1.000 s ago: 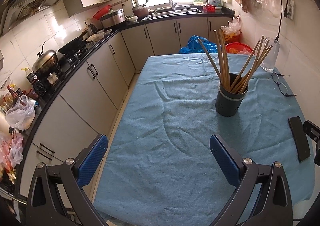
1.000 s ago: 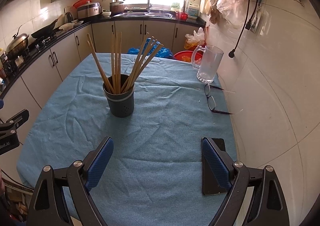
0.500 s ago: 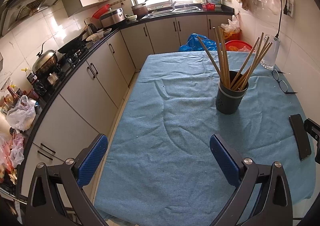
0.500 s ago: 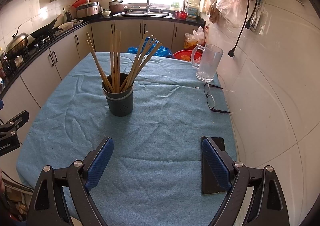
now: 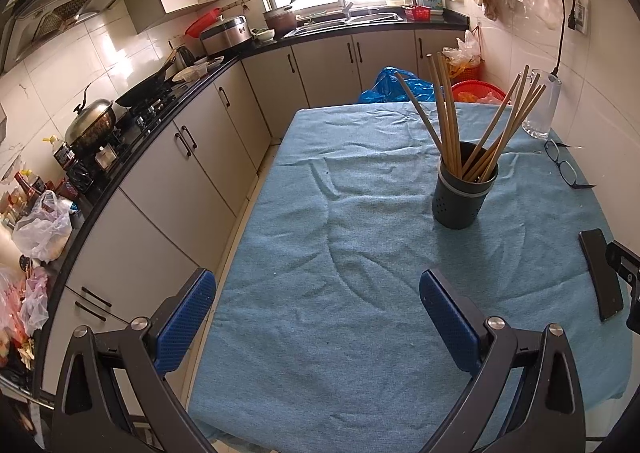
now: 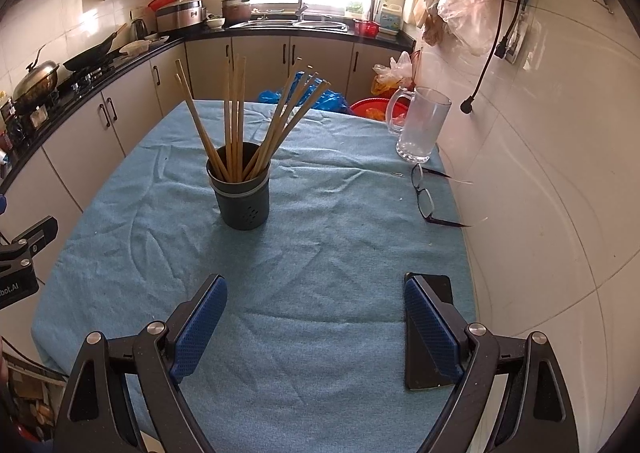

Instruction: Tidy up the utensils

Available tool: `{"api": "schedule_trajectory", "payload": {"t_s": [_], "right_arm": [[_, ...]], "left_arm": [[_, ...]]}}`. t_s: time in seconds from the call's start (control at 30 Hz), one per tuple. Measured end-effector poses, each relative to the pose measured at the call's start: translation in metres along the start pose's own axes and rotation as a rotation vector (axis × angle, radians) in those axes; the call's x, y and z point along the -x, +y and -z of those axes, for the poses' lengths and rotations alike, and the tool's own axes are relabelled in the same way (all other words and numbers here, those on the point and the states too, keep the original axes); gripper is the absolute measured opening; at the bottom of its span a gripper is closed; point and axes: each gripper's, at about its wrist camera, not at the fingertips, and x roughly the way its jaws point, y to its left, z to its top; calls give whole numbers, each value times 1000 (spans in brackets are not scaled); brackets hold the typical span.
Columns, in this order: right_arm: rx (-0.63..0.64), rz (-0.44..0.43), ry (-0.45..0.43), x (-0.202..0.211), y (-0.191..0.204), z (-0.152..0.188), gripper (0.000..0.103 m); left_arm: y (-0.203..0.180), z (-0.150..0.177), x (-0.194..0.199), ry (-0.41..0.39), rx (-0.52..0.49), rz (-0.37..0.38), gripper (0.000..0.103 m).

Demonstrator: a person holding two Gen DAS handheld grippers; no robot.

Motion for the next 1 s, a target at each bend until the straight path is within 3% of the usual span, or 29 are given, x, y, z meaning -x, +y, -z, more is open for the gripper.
{"api": "schedule_trajectory", "payload": {"t_s": [1.0], "right_arm": [[7, -8, 8, -8, 4, -3, 93]], "left_arm": [[6, 1, -4, 15, 1, 2, 101]]}}
